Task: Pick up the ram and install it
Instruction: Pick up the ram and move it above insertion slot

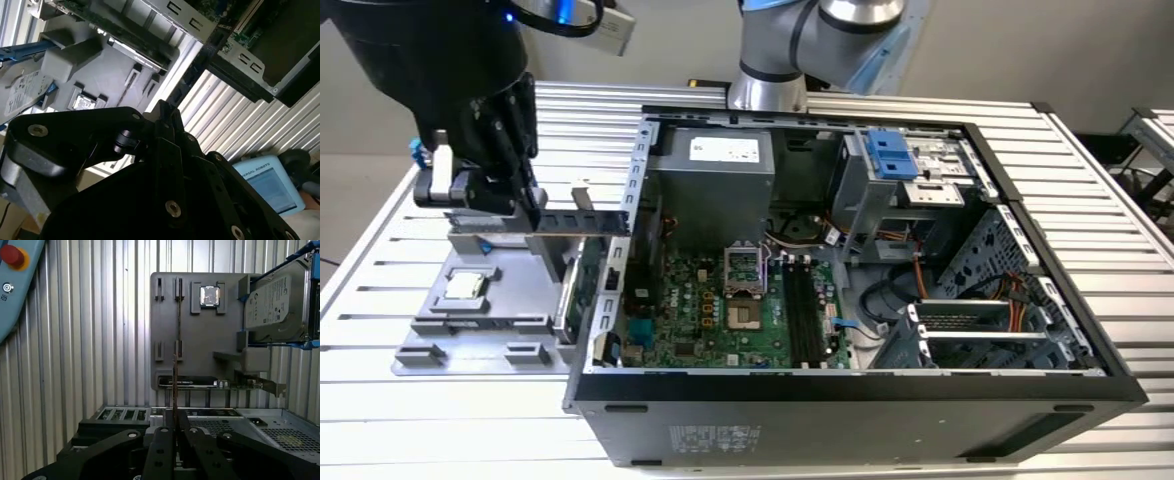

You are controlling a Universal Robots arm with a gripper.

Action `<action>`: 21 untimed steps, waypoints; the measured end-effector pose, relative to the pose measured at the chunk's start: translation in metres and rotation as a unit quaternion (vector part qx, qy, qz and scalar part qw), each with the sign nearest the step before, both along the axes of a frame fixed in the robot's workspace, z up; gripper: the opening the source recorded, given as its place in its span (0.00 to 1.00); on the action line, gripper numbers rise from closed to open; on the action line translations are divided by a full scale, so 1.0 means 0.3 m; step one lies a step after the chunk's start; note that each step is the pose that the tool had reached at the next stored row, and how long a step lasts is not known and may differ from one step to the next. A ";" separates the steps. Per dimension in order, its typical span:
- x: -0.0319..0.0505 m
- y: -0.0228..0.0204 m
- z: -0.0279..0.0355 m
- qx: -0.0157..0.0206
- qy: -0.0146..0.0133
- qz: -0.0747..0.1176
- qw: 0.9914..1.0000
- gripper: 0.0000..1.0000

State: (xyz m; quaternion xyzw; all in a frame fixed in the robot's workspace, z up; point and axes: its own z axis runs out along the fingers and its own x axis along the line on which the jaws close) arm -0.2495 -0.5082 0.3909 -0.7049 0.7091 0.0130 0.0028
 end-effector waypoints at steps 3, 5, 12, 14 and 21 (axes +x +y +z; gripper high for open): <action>0.035 0.001 0.000 0.000 0.000 0.000 1.000 0.00; 0.059 0.002 0.000 0.000 0.000 0.000 1.000 0.00; 0.119 0.007 0.000 0.000 0.000 0.000 1.000 0.00; 0.135 0.008 0.000 0.000 0.000 0.000 1.000 0.00; 0.186 0.017 0.000 0.000 0.000 0.000 1.000 0.00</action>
